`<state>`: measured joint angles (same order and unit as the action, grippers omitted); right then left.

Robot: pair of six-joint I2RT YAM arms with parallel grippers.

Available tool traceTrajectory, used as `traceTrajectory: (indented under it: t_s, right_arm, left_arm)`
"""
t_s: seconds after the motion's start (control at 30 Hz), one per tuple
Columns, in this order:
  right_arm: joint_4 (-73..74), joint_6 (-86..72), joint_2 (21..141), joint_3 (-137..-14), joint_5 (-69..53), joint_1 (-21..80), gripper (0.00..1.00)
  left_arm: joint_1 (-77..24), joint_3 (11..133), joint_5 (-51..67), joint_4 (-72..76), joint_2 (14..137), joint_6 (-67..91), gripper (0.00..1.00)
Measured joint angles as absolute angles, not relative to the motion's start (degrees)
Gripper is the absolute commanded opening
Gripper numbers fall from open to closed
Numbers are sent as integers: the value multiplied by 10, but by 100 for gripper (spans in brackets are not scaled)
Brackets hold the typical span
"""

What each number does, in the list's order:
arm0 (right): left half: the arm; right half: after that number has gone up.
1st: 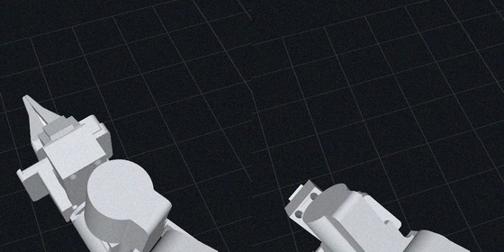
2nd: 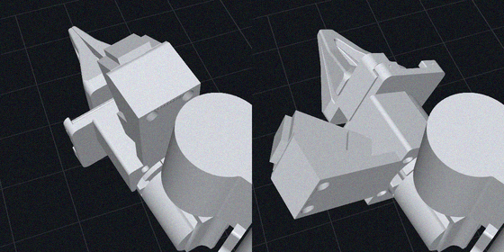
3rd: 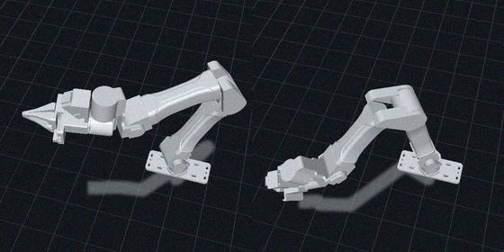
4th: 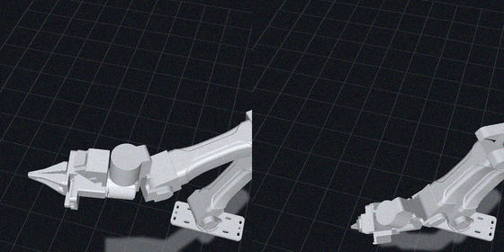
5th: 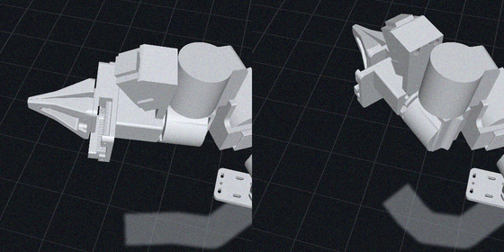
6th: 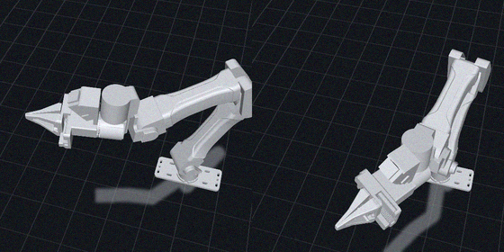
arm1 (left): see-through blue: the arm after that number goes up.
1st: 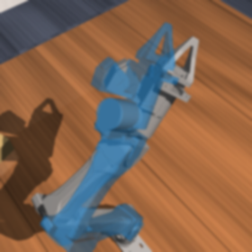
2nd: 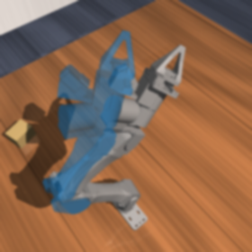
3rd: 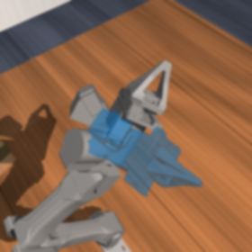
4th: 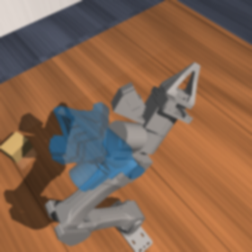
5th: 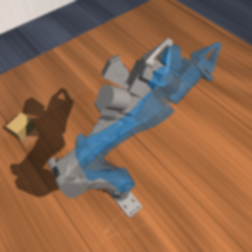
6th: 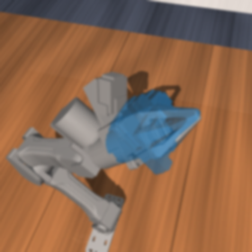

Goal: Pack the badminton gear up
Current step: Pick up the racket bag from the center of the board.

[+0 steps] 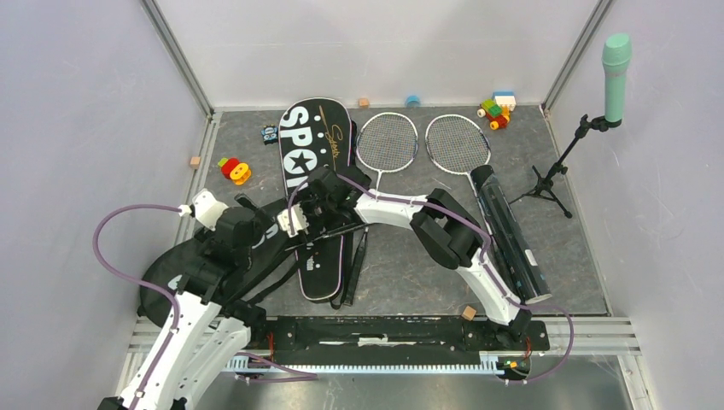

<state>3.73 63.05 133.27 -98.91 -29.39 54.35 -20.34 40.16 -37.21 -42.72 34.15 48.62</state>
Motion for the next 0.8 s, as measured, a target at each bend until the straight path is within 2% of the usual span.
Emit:
traceTrajectory:
  t_s: [0.07,0.13,0.17,0.4,0.53,0.8]
  right_arm:
    - [40,610,1335,-989,-292,544,39]
    - [45,581,1340,-990,-284,546,16]
    - [49,568,1342,-990,-284,546,1]
    - [73,442,1328,-990,-284,540,0]
    - [50,292,1254,-911,-293,519,0]
    - [-120,-77,1076,-730,-392,356,0]
  left_arm:
    - [-203,399,-369,-427,332,486,100]
    - [-203,398,-369,-425,322,486,100]
    - [-203,398,-368,-424,320,486,100]
    - [-203,398,-324,-401,293,474,100]
    - [-203,403,-262,-364,277,449,100]
    - [-203,462,-67,-236,308,405,100]
